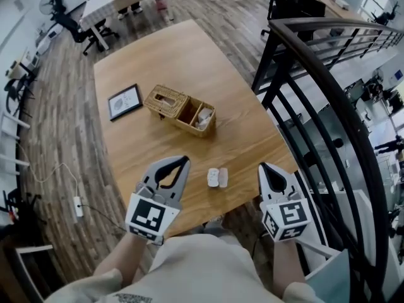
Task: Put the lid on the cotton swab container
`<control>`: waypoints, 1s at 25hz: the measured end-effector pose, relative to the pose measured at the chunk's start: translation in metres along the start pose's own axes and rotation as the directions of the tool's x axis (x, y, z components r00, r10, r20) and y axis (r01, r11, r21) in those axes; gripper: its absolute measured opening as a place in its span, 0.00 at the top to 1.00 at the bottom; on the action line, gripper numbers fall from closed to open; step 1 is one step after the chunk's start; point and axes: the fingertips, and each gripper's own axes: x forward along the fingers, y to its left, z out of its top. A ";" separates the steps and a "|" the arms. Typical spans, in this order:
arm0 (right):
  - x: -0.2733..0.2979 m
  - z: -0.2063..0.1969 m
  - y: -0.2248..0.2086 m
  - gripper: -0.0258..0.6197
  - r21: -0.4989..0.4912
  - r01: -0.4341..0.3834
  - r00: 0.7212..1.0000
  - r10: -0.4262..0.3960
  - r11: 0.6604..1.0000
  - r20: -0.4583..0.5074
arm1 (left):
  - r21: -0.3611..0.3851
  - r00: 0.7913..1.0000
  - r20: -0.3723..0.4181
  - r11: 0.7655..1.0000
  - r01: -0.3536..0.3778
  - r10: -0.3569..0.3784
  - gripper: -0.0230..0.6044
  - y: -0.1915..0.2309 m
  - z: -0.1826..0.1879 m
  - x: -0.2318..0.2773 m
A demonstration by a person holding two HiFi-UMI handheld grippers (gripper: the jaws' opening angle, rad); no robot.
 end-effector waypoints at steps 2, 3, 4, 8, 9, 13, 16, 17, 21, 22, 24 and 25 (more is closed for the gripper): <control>0.008 -0.016 0.001 0.92 0.008 0.004 0.999 -0.004 1.000 -0.032 | -0.010 1.000 -0.029 1.000 0.007 -0.007 0.93 0.002 -0.014 0.005; 0.012 -0.025 0.001 0.92 0.012 0.005 0.999 -0.004 1.000 -0.049 | -0.015 0.999 -0.042 1.000 0.011 -0.012 0.93 0.002 -0.022 0.008; 0.016 -0.034 0.001 0.92 0.017 0.005 0.998 -0.004 1.000 -0.067 | -0.021 0.998 -0.055 1.000 0.016 -0.017 0.93 0.002 -0.030 0.011; 0.033 -0.071 0.000 0.92 0.039 0.000 0.991 0.005 0.999 -0.135 | -0.040 0.994 -0.108 0.999 0.030 -0.034 0.93 0.002 -0.064 0.026; 0.037 -0.079 -0.001 0.92 0.045 -0.001 0.989 0.008 0.999 -0.151 | -0.047 0.992 -0.122 0.998 0.031 -0.037 0.93 0.002 -0.075 0.030; 0.053 -0.116 -0.003 0.92 0.080 -0.002 0.978 0.019 0.997 -0.208 | -0.108 0.979 -0.200 0.994 0.029 -0.050 0.93 0.000 -0.123 0.038; 0.063 -0.145 -0.003 0.92 0.103 0.005 0.967 0.021 0.995 -0.256 | -0.134 0.968 -0.244 0.991 0.021 -0.053 0.93 0.000 -0.156 0.041; 0.066 -0.154 -0.003 0.92 0.098 0.009 0.962 0.018 0.995 -0.273 | -0.133 0.967 -0.251 0.991 0.018 -0.051 0.93 -0.001 -0.165 0.042; 0.075 -0.182 -0.001 0.92 0.087 0.006 0.947 0.022 0.996 -0.320 | -0.134 0.955 -0.290 0.991 0.025 -0.063 0.93 -0.007 -0.197 0.045; 0.077 -0.186 0.000 0.92 0.089 0.002 0.945 0.027 0.996 -0.326 | -0.139 0.952 -0.298 0.990 0.025 -0.066 0.93 -0.008 -0.203 0.044; 0.080 -0.195 0.002 0.92 0.094 -0.007 0.940 0.038 0.996 -0.340 | -0.147 0.949 -0.308 0.989 0.022 -0.067 0.93 -0.008 -0.211 0.044; 0.083 -0.200 0.004 0.92 0.097 -0.012 0.937 0.046 0.995 -0.347 | -0.149 0.948 -0.310 0.989 0.020 -0.067 0.93 -0.008 -0.214 0.044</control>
